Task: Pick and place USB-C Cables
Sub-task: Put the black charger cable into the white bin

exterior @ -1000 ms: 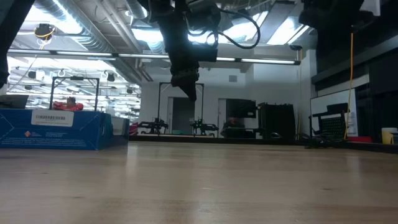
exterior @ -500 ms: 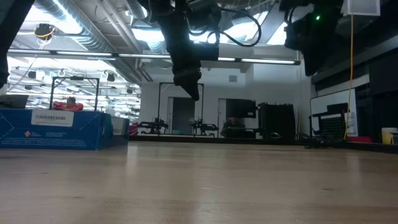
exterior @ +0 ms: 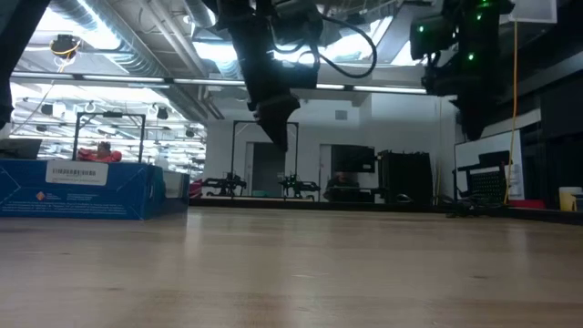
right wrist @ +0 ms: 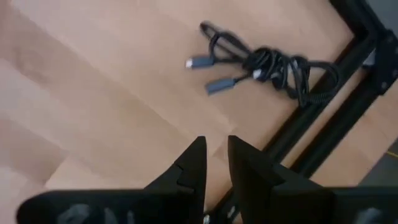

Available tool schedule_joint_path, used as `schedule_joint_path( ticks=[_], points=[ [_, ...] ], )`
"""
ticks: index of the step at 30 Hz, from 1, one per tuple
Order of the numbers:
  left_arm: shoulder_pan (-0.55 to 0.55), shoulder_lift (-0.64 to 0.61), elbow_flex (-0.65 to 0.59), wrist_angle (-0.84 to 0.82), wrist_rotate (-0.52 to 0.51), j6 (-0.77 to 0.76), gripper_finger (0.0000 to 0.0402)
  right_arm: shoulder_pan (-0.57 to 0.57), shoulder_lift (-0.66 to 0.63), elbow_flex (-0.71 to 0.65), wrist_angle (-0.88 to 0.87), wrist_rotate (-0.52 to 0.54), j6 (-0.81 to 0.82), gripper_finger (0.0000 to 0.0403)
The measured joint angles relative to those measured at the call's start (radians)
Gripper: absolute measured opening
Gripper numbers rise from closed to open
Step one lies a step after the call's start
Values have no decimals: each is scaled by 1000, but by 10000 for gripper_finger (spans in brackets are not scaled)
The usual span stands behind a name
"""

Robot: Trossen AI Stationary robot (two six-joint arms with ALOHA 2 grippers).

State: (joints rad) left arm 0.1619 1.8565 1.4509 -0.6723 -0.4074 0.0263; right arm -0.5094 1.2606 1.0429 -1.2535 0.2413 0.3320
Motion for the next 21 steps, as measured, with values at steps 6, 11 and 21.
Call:
schedule_joint_path(
  ticks=[6,11,21],
  points=[
    [0,0,0,-1,40,-17,43,-143,0,-46,118,-69,-139,70],
    [0,0,0,-1,40,-17,43,-280,0,-49,139,-138,-205,70],
    [-2,0,0,-1,48,-16,43,-395,154,-49,181,-138,-207,70]
  ],
)
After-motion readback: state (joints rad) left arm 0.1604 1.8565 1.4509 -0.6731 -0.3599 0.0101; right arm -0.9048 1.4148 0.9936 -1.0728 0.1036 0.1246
